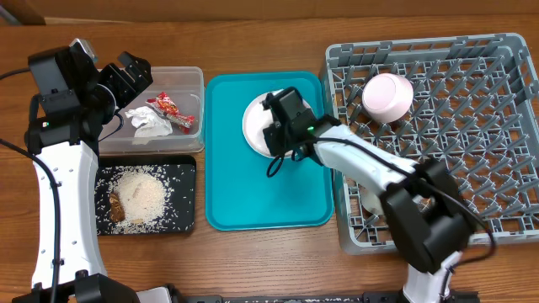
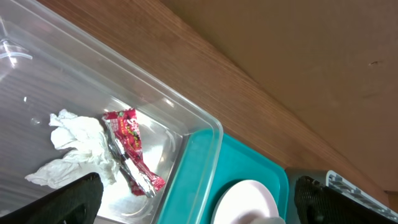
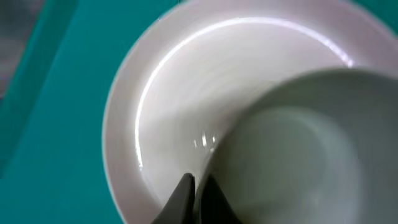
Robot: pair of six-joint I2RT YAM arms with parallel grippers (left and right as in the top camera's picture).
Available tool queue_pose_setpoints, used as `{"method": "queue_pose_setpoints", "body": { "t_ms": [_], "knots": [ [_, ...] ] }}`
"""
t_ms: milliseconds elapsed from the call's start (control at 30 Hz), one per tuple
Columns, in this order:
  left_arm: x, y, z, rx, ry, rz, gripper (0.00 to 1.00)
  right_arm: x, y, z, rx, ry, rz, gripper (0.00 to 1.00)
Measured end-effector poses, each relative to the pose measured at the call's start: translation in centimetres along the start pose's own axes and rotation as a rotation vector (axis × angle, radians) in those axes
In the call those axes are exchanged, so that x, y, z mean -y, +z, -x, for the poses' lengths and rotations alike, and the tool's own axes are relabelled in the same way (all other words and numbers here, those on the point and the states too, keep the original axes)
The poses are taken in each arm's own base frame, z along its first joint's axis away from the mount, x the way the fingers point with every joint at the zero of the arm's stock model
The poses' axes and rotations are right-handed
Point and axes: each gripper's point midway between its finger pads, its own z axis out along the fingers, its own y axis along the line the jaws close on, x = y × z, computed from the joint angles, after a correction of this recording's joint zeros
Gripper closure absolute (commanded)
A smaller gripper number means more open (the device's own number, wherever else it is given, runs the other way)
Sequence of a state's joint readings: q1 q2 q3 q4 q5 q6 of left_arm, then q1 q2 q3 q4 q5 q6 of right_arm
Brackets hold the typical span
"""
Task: Sort waste into correct bins and load items into the dishwasher
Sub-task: 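Lift the pale green bowl and carry it right into the rack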
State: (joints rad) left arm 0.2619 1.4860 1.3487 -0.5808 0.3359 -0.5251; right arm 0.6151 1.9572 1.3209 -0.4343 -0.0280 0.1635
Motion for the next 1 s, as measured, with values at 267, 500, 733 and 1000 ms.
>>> {"method": "queue_pose_setpoints", "body": {
  "t_ms": [267, 500, 733, 1000],
  "knots": [
    [0.0, 0.0, 0.0, 0.000, 0.000, 0.000, 0.00, -1.8, -4.6, -0.1, -0.023, 0.007, 0.088, 0.96],
    [0.0, 0.0, 0.0, 0.000, 0.000, 0.000, 0.00, -4.6, -11.4, 0.9, 0.015, 0.020, 0.299, 0.96],
    [0.0, 0.0, 0.0, 0.000, 0.000, 0.000, 0.00, -1.3, -16.4, 2.3, 0.044, 0.161, 0.494, 0.96],
    [0.0, 0.0, 0.0, 0.000, 0.000, 0.000, 0.00, 5.5, -19.6, 2.3, 0.056, 0.402, 0.626, 0.96]
  ]
}}
